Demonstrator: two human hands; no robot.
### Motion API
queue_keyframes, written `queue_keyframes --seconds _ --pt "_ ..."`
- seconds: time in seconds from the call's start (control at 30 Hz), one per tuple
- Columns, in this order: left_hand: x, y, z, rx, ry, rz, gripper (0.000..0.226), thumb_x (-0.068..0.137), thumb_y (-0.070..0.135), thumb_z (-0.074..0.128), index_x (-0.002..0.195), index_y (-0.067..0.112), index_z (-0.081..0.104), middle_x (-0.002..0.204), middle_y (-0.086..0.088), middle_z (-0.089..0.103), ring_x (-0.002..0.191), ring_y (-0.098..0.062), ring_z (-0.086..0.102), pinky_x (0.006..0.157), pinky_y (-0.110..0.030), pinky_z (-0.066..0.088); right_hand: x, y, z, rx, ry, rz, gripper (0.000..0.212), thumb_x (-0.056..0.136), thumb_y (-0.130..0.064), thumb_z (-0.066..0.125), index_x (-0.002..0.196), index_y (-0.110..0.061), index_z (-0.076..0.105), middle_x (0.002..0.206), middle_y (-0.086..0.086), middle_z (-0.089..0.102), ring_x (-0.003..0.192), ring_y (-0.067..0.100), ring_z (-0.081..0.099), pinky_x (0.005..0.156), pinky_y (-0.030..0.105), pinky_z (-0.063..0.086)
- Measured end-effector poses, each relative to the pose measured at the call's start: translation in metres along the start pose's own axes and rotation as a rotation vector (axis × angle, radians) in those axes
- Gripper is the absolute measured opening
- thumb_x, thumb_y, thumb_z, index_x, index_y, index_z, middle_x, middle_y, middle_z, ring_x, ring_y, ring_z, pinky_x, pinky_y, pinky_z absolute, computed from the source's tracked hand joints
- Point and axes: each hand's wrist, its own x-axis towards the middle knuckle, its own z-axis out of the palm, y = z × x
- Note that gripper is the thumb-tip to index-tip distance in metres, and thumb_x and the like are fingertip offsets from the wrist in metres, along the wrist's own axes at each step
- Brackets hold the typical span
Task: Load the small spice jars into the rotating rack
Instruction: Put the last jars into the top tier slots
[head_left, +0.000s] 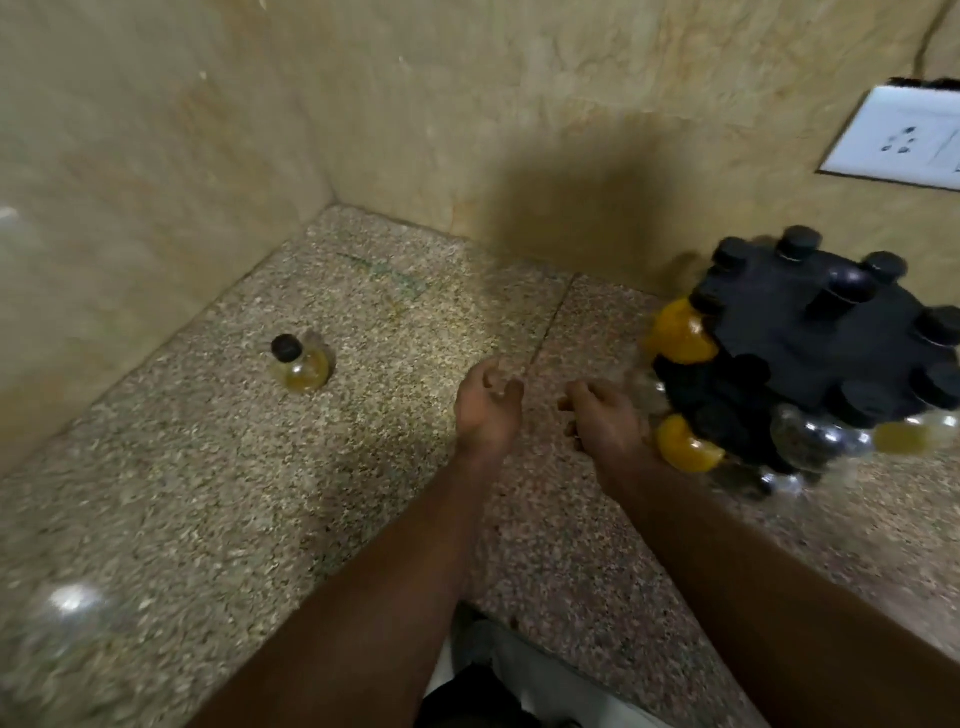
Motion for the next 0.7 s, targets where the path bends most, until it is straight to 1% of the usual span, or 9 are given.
queue_keyframes --seconds 0.07,0.13,0.2,0.27,0.37,0.43,0.53,0.63,0.7 --pt "0.014 -0.013 -0.021 -0.089 0.052 -0.042 0.036 0.093 0.014 0.066 0.128 0.01 0.059 0.107 -0.003 0.066 0.085 -0.004 0.065 0.074 -0.015 0.051 0.012 0.001 0.028 -0.082 -0.039 -0.056 0.014 0.096 -0.028 0.057 0.097 -0.018 0.067 0.089 0.005 0.07 0.069 0.019 0.06 0.058 0.032 0.045" --pt "0.026 -0.029 -0.045 -0.086 0.127 -0.062 0.028 0.092 0.016 0.065 0.12 0.018 0.061 0.107 -0.003 0.068 0.092 -0.014 0.066 0.084 -0.027 0.055 0.023 0.002 0.062 -0.137 -0.081 -0.103 0.017 0.092 -0.029 0.06 0.102 -0.019 0.068 0.083 0.003 0.068 0.071 0.021 0.062 0.062 0.035 0.05" --pt "0.035 -0.045 -0.069 -0.107 0.187 -0.096 0.029 0.094 0.019 0.064 0.123 0.019 0.062 0.107 -0.001 0.069 0.096 -0.019 0.067 0.084 -0.029 0.054 0.031 0.003 0.094 -0.231 -0.139 -0.139 0.025 0.091 -0.03 0.061 0.112 -0.018 0.067 0.082 0.001 0.067 0.071 0.019 0.062 0.064 0.032 0.05" --pt "0.044 -0.057 -0.092 -0.121 0.296 -0.133 0.028 0.095 0.024 0.061 0.123 0.02 0.064 0.105 0.006 0.068 0.098 -0.015 0.066 0.084 -0.028 0.052 0.036 0.001 0.124 -0.327 -0.212 -0.166 0.026 0.094 -0.029 0.059 0.119 -0.021 0.064 0.09 0.0 0.067 0.075 0.015 0.062 0.065 0.028 0.049" --pt "0.052 -0.07 -0.126 -0.086 0.469 -0.212 0.018 0.094 0.022 0.061 0.112 0.021 0.064 0.093 0.011 0.064 0.086 -0.007 0.061 0.08 -0.028 0.047 0.04 0.001 0.166 -0.489 -0.287 -0.238 0.035 0.091 -0.032 0.062 0.125 -0.024 0.062 0.108 0.0 0.066 0.097 0.019 0.065 0.084 0.035 0.054" --pt "0.06 -0.081 -0.147 -0.064 0.548 -0.278 0.038 0.088 0.027 0.069 0.122 0.016 0.059 0.109 -0.001 0.068 0.1 -0.018 0.064 0.09 -0.035 0.051 0.044 0.002 0.195 -0.616 -0.339 -0.308 0.042 0.088 -0.035 0.064 0.128 -0.025 0.06 0.12 0.003 0.065 0.11 0.023 0.063 0.096 0.038 0.052" --pt "0.067 -0.092 -0.166 0.014 0.584 -0.307 0.069 0.083 0.039 0.074 0.141 0.014 0.046 0.133 -0.011 0.06 0.123 -0.027 0.058 0.104 -0.044 0.048 0.047 0.005 0.222 -0.835 -0.401 -0.391 0.055 0.088 -0.043 0.063 0.139 -0.026 0.052 0.141 0.008 0.054 0.128 0.029 0.051 0.106 0.044 0.045" --pt "0.082 -0.097 -0.183 0.113 0.604 -0.234 0.084 0.081 0.047 0.075 0.149 0.018 0.035 0.144 -0.01 0.049 0.132 -0.027 0.05 0.106 -0.045 0.046 0.055 0.011 0.244 -1.096 -0.464 -0.396 0.075 0.089 -0.059 0.057 0.153 -0.029 0.031 0.16 0.01 0.031 0.146 0.034 0.03 0.114 0.055 0.034" --pt "0.09 -0.093 -0.19 0.153 0.605 -0.151 0.086 0.08 0.044 0.077 0.15 0.017 0.034 0.145 -0.008 0.048 0.133 -0.024 0.046 0.108 -0.039 0.042 0.057 0.016 0.248 -1.285 -0.509 -0.376 0.089 0.086 -0.07 0.051 0.158 -0.031 0.016 0.168 0.009 0.01 0.153 0.035 0.01 0.117 0.06 0.02"
